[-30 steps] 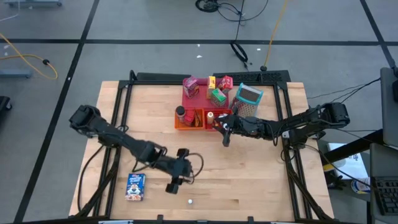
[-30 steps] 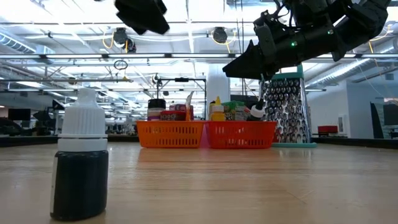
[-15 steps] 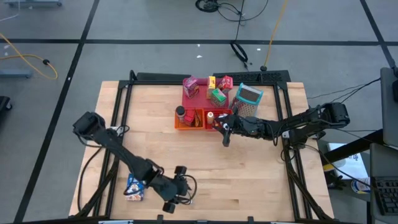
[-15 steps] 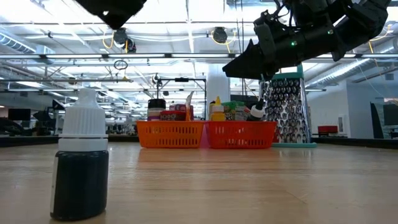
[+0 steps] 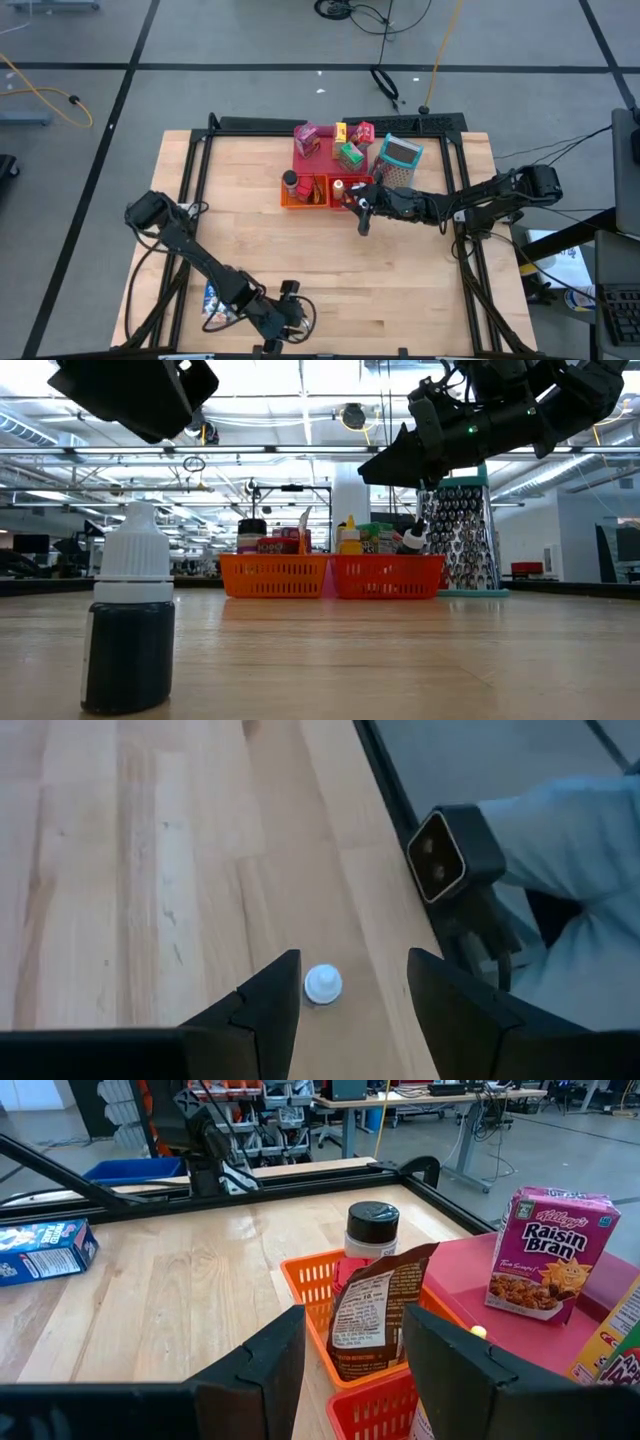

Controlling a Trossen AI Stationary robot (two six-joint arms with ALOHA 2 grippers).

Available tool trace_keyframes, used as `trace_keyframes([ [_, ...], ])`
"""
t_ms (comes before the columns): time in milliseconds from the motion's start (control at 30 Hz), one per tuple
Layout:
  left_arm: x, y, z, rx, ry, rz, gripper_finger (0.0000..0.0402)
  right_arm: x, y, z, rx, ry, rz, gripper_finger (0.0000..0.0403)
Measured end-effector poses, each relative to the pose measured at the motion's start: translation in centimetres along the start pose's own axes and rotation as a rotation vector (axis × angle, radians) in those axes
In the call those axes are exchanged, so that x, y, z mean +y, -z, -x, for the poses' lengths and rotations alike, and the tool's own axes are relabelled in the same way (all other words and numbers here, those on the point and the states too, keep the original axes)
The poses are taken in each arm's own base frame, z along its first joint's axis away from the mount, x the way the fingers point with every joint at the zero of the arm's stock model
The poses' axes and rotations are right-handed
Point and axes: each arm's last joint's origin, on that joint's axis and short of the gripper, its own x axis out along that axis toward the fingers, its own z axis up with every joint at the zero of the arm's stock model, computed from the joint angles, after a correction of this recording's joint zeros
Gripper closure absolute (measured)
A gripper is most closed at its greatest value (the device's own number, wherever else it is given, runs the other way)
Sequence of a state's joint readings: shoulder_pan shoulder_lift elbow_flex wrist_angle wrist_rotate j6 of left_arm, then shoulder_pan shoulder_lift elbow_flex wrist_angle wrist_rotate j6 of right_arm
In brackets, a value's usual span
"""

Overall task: Pick & Place Kitchen Items
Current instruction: Put the blue food coloring bottle into the red bin

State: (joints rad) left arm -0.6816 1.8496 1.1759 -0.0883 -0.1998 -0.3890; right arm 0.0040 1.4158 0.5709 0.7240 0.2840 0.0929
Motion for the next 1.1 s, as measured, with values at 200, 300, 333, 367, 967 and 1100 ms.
trace_keyframes([
  [200,-0.2,0.4,-0.5,-0.009,-0.044,0.016,0.0217,0.0,0.0,0.0,0.0,-0.001,0.0,0.0243],
  [300,-0.2,0.7,-1.1,-0.011,-0.061,0.027,0.0217,0.0,0.0,0.0,0.003,-0.001,0.001,0.0243],
  [333,-0.1,1.0,-1.3,0.003,-0.065,0.027,0.0217,0.0,0.0,0.0,0.002,-0.001,0.001,0.0243],
  [367,-0.1,1.1,-1.6,0.009,-0.066,0.037,0.0217,0.0,0.0,0.0,0.002,-0.001,0.001,0.0243],
  [967,0.6,2.9,-4.8,0.047,-0.048,0.111,0.0225,0.0,0.0,0.0,0.003,-0.002,0.001,0.0243],
  [1100,1.0,2.7,-4.9,0.049,-0.047,0.104,0.0282,0.0,0.1,0.0,0.014,-0.001,0.004,0.0243],
])
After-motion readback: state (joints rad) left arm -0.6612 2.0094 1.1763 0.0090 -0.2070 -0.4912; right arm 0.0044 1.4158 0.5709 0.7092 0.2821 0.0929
